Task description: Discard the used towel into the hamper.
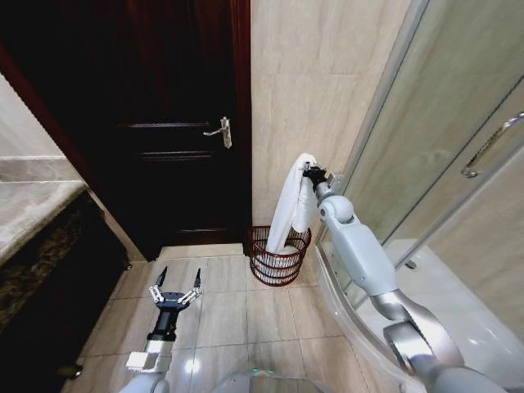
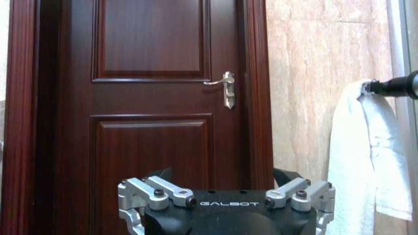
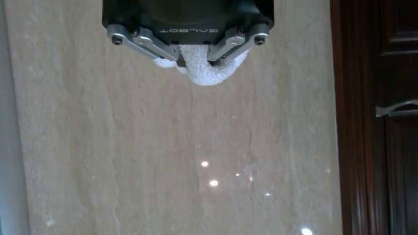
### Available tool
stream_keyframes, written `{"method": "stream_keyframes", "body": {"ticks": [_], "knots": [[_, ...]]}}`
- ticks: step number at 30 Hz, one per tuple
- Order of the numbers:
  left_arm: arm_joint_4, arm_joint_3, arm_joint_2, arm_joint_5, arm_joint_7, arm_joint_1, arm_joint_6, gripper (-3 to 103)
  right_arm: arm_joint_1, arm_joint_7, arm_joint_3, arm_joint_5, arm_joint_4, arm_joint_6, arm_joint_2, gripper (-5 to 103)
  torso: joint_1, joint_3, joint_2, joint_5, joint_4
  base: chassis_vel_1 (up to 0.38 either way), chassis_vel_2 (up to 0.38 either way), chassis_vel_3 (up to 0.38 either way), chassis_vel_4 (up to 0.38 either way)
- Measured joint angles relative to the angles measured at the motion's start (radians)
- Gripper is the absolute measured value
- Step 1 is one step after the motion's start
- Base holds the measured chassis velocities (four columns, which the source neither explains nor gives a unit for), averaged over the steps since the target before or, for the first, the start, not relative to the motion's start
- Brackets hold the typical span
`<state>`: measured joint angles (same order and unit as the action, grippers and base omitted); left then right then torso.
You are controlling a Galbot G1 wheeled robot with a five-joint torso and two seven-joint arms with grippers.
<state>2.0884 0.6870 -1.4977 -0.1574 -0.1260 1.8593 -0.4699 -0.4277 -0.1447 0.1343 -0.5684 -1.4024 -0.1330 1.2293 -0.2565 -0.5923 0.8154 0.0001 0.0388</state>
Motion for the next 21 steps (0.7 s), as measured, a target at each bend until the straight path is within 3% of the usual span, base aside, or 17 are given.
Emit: {"method": "stream_keyframes", "body": {"ticks": [21], "knots": [[0.028,-0.008,-0.024,0.028,-0.015,0.031,-0.011,100,-0.036,0.026,0.026,0.005,-0.002,0.012,-0.011,5,0.038,0.053,-0.091,-0.0001,0.0,0.0,0.0,0.0,0.0]]}}
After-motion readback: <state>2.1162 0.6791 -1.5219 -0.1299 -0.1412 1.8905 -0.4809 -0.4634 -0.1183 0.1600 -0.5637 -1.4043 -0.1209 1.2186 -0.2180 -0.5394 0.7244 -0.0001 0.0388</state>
